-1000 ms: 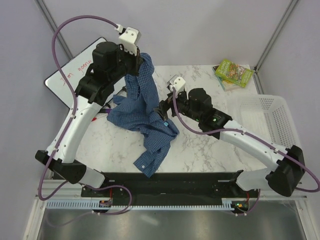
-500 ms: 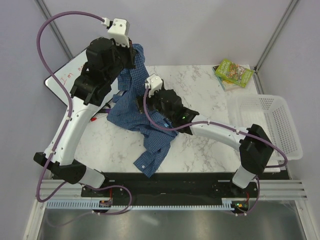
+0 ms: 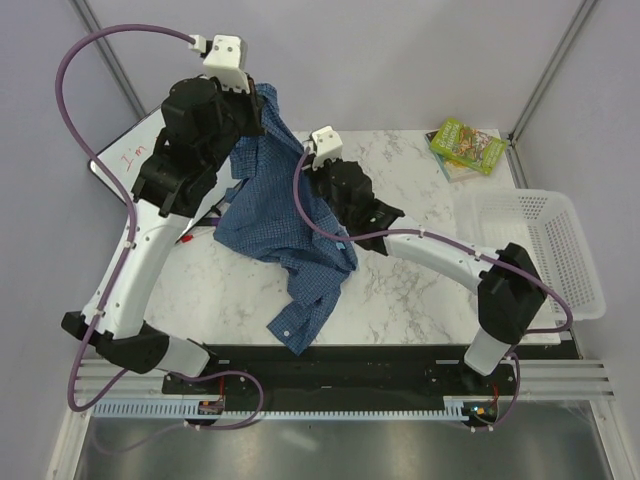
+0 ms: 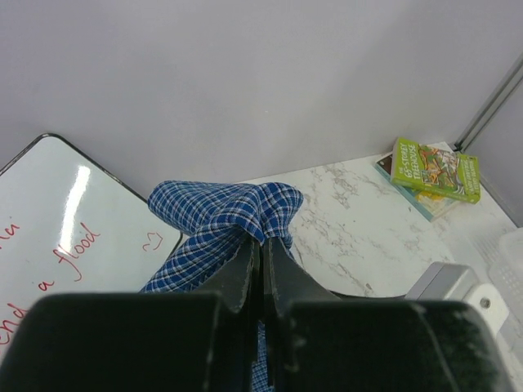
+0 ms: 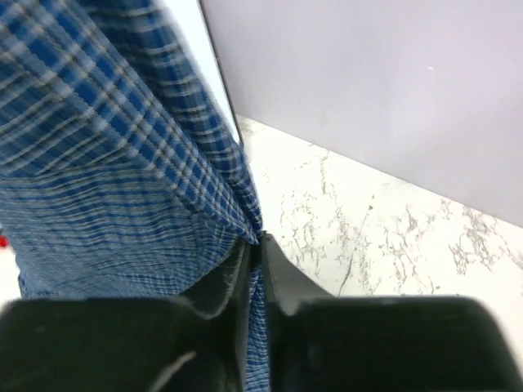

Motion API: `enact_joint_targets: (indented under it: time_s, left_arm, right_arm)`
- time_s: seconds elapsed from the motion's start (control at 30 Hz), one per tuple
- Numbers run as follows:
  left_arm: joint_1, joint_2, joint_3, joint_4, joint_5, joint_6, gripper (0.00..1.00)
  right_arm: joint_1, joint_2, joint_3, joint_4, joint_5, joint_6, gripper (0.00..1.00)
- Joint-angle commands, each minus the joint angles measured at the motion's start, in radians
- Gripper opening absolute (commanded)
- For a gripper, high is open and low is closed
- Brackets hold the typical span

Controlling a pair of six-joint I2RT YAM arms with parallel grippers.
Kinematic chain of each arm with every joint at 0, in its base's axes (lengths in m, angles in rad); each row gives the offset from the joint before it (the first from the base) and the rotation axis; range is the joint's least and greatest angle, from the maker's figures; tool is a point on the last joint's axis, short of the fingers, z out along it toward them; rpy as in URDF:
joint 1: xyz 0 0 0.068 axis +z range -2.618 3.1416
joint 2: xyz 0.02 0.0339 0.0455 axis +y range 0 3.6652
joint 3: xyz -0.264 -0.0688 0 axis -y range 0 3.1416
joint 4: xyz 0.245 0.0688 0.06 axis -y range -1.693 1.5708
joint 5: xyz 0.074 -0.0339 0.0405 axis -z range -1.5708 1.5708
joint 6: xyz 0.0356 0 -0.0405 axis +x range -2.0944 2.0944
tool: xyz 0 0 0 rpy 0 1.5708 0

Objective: Fold and stack the long sleeve shirts
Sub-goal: Flatten the shirt out

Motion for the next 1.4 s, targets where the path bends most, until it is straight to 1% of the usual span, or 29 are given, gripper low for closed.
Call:
enact_joint_targets:
  time_s: [0.0,0.17,0.33,0.37,0.43,0.47,0.5,0.53,0.57,0.6,0.67,0.7,0.73,0.77,0.8,0.83,0.87,0.9,0.97,1.0,1.03,1.07,1.13,1.17,1.2,1.23,1.27,1.3,1.37]
  left_arm:
    - [-0.004,-0.049,-0.020,0.067,-0.018,-0.042,0.02]
    - [-0.004,-0.058,-0.067,0.073,-0.041,-0.020,0.02]
    - [-0.003,-0.091,-0.125,0.094,-0.107,0.064,0.02]
    - [-0.003,-0.101,-0.136,0.100,-0.119,0.066,0.02]
    - [-0.001,-0.127,-0.180,0.107,-0.117,0.119,0.02]
    - [-0.001,-0.169,-0.226,0.108,-0.088,0.130,0.02]
    - [-0.001,-0.193,-0.255,0.107,0.036,0.148,0.02]
    - [-0.003,-0.228,-0.292,0.105,0.111,0.176,0.02]
    - [-0.003,-0.298,-0.374,0.093,0.200,0.198,0.02]
    - [-0.003,-0.343,-0.414,0.079,0.383,0.222,0.02]
    - [-0.012,-0.415,-0.512,0.055,0.454,0.250,0.02]
    - [-0.013,-0.480,-0.539,0.033,0.424,0.245,0.02]
    - [-0.013,-0.505,-0.557,0.022,0.376,0.226,0.02]
    - [-0.013,-0.531,-0.588,0.016,0.314,0.212,0.02]
    - [-0.013,-0.571,-0.597,0.010,0.202,0.205,0.02]
    - [-0.013,-0.594,-0.603,-0.002,0.163,0.196,0.02]
    - [-0.013,-0.616,-0.608,-0.004,0.131,0.192,0.02]
    - [-0.013,-0.636,-0.607,-0.001,0.091,0.186,0.02]
    - [-0.013,-0.682,-0.584,-0.004,0.077,0.166,0.02]
    - [-0.013,-0.694,-0.581,0.001,0.084,0.161,0.02]
    - [-0.013,-0.702,-0.579,0.001,0.098,0.169,0.02]
    - [-0.013,-0.696,-0.587,0.001,0.113,0.175,0.02]
    - [-0.013,-0.673,-0.608,-0.001,0.153,0.191,0.02]
    - [-0.013,-0.615,-0.631,-0.010,0.172,0.193,0.02]
    - [-0.013,-0.581,-0.640,-0.011,0.199,0.196,0.02]
    - [-0.013,-0.532,-0.646,-0.013,0.198,0.184,0.02]
    - [-0.013,-0.445,-0.648,-0.002,0.190,0.169,0.02]
    - [-0.013,-0.394,-0.648,0.014,0.172,0.155,0.02]
    - [-0.013,-0.311,-0.639,0.066,0.151,0.107,0.02]
  right_arm:
    - [-0.032,-0.090,-0.003,0.025,-0.014,-0.076,0.00]
    - [-0.046,-0.156,-0.025,0.026,-0.118,-0.136,0.00]
    - [-0.115,-0.242,-0.017,-0.072,-0.190,-0.134,0.00]
    - [-0.130,-0.267,-0.022,-0.101,-0.227,-0.130,0.00]
    - [-0.156,-0.284,-0.026,-0.128,-0.247,-0.118,0.00]
    - [-0.167,-0.296,-0.031,-0.159,-0.273,-0.107,0.00]
    - [-0.179,-0.302,-0.037,-0.168,-0.319,-0.096,0.00]
    - [-0.181,-0.310,-0.049,-0.173,-0.337,-0.090,0.00]
    - [-0.182,-0.322,-0.066,-0.193,-0.377,-0.081,0.00]
    - [-0.181,-0.328,-0.072,-0.207,-0.430,-0.075,0.00]
    - [-0.184,-0.348,-0.097,-0.262,-0.507,-0.052,0.00]
    - [-0.184,-0.356,-0.108,-0.280,-0.552,-0.042,0.00]
    - [-0.184,-0.365,-0.121,-0.299,-0.671,-0.035,0.00]
    - [-0.182,-0.385,-0.150,-0.341,-0.728,-0.024,0.00]
    - [-0.179,-0.391,-0.164,-0.360,-0.809,-0.006,0.00]
    - [-0.164,-0.397,-0.170,-0.388,-0.904,-0.007,0.00]
    - [-0.143,-0.411,-0.177,-0.443,-0.951,-0.021,0.00]
    - [-0.091,-0.417,-0.177,-0.467,-0.995,-0.053,0.00]
    - [-0.034,-0.437,-0.160,-0.513,-1.096,-0.065,0.00]
    - [0.007,-0.439,-0.151,-0.518,-1.113,-0.065,0.00]
    - [0.012,-0.437,-0.140,-0.523,-1.127,-0.049,0.00]
    - [0.014,-0.422,-0.117,-0.533,-1.115,-0.035,0.00]
    - [-0.044,-0.400,-0.102,-0.552,-1.126,-0.036,0.00]
    - [-0.082,-0.367,-0.106,-0.553,-1.147,-0.029,0.00]
    - [-0.163,-0.344,-0.108,-0.558,-1.196,-0.025,0.00]
    - [-0.203,-0.315,-0.106,-0.573,-1.215,-0.030,0.00]
    - [-0.240,-0.258,-0.095,-0.622,-1.236,-0.086,0.00]
    - [-0.312,-0.229,-0.089,-0.645,-1.242,-0.111,0.01]
    - [-0.380,-0.157,-0.077,-0.673,-1.250,-0.151,0.08]
